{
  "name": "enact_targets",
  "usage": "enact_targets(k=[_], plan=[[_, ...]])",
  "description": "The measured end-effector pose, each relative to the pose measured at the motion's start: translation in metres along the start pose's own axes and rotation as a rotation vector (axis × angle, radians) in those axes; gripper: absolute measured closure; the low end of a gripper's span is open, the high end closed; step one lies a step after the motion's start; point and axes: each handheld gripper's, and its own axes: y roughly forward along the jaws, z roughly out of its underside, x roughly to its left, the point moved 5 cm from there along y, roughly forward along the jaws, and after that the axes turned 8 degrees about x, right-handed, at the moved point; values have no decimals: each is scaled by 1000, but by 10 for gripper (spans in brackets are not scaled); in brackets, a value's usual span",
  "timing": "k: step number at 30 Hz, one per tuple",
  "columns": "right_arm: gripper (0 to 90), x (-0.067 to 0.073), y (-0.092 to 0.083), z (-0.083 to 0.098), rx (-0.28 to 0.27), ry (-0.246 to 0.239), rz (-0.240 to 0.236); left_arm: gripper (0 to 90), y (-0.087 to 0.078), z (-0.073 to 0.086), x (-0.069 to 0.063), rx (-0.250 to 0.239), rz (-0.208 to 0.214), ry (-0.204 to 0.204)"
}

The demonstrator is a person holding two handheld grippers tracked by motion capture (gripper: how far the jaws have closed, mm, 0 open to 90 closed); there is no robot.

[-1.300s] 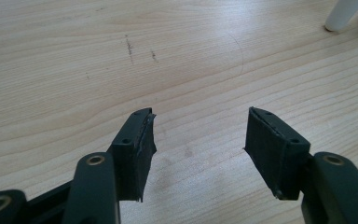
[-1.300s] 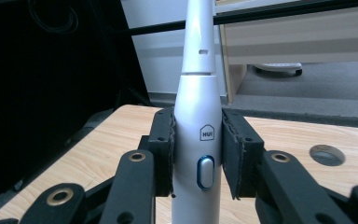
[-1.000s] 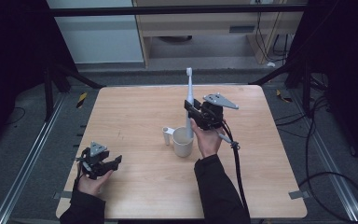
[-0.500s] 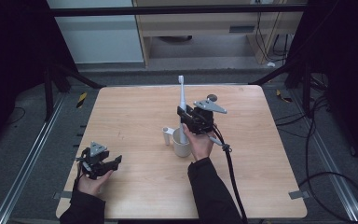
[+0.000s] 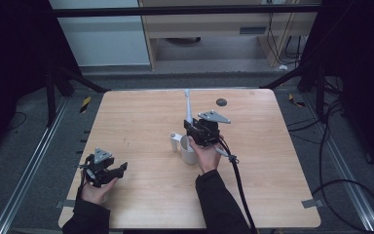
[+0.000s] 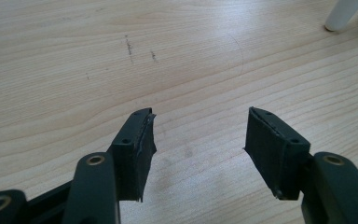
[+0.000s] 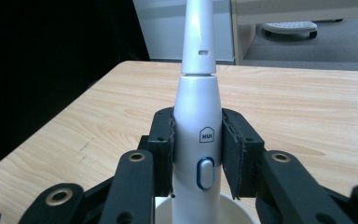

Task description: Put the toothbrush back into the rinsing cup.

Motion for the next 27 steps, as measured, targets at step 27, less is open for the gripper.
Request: enact_targets(k=[27], plan=[[600, -5, 5, 26, 101, -41, 15, 408, 0, 0, 0, 2, 1, 0]])
